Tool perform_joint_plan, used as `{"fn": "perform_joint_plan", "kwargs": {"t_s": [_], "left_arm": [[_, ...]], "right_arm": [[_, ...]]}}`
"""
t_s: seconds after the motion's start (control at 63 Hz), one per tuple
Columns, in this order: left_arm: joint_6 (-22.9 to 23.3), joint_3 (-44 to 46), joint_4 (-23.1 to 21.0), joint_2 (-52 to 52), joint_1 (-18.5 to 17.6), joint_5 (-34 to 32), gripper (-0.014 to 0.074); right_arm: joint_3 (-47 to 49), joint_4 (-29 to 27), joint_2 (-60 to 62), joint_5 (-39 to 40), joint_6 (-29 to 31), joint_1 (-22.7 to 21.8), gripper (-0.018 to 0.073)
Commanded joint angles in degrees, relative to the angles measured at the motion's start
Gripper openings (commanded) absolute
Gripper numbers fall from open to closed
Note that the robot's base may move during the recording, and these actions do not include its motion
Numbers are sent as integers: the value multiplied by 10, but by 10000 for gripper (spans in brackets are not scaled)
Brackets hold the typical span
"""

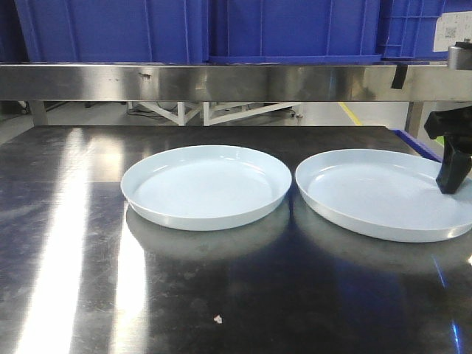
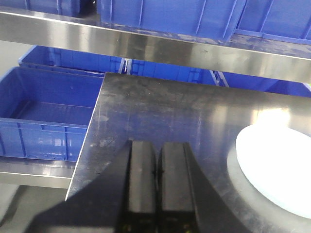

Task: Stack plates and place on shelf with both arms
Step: 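Lower the right gripper onto the rim of the plate nearest it, then lift the plate with the right gripper and place it onto the other plate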

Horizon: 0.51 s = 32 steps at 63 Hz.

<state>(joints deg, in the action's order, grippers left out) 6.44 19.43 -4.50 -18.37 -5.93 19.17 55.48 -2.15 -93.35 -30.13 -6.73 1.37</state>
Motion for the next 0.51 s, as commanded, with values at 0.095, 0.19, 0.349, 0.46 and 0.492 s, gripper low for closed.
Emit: {"fn": "perform_joint_plan", "kwargs": {"t_s": [0.095, 0.19, 0.349, 0.46, 0.492], "left_arm": [[5, 18, -2, -4, 0, -53, 92], [5, 18, -2, -4, 0, -53, 92], [5, 18, -2, -4, 0, -53, 92], [5, 18, -2, -4, 0, -53, 92], [5, 18, -2, -4, 0, -53, 92]], "right_arm": [[20, 0, 20, 17, 3, -3, 316], [20, 0, 22, 17, 3, -3, 95], [28, 0, 34, 11, 3, -3, 53], [46, 0, 56, 2, 3, -3, 49], [52, 0, 63, 0, 3, -3, 49]]}}
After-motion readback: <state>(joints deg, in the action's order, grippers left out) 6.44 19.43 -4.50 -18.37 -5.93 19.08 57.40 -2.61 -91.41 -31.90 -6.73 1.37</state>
